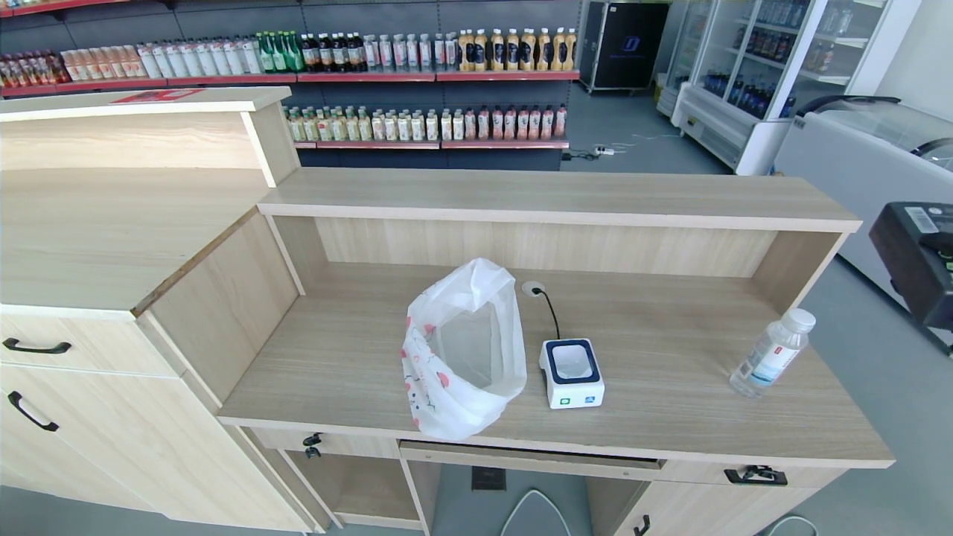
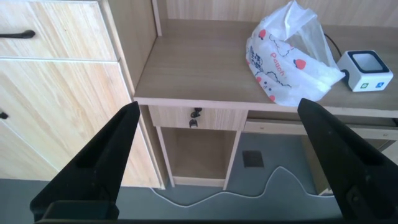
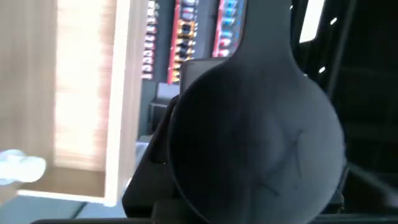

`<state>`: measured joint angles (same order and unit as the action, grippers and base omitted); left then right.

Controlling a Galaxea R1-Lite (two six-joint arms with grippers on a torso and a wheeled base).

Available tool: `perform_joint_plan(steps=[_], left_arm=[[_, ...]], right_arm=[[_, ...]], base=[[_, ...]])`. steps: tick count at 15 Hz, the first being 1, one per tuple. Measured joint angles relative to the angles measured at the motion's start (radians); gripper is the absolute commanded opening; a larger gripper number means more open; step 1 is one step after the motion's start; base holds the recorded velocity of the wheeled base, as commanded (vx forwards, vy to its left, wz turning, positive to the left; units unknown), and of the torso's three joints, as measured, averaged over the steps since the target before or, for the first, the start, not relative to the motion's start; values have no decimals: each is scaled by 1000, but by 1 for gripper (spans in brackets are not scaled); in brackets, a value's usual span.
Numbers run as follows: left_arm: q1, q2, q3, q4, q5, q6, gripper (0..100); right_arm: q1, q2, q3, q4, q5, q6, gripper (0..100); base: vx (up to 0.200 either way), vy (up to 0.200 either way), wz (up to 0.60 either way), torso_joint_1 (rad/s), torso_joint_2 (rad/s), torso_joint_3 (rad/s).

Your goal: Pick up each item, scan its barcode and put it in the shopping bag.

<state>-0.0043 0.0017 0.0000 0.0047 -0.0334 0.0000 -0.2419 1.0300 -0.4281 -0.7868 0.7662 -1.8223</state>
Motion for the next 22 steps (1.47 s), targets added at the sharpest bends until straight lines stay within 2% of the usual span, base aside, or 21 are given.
perform_joint_plan(steps=[3,4,7,11,15,17,22], left_arm=[[0,0,0,0,0,0,100],[0,0,0,0,0,0,100],[0,0,0,0,0,0,100],[0,0,0,0,0,0,100],[0,0,0,0,0,0,100],[0,0,0,0,0,0,100],[0,0,0,0,0,0,100]], right_arm=[[259,-126,5,0,-10,-365,0],[334,-147,6,0,-13,-449,0],[492,-164,8,1,-21,-577,0],[654,-115,2,-4,-72,-596,0],[867,-35,-7,-11,-131,-594,0],[913,12,7,-13,-169,-598,0],[976,131,24,-66,-175,-598,0]], base=[[0,0,0,0,0,0],[0,0,0,0,0,0],[0,0,0,0,0,0],[0,0,0,0,0,0],[0,0,0,0,0,0],[0,0,0,0,0,0],[0,0,0,0,0,0]])
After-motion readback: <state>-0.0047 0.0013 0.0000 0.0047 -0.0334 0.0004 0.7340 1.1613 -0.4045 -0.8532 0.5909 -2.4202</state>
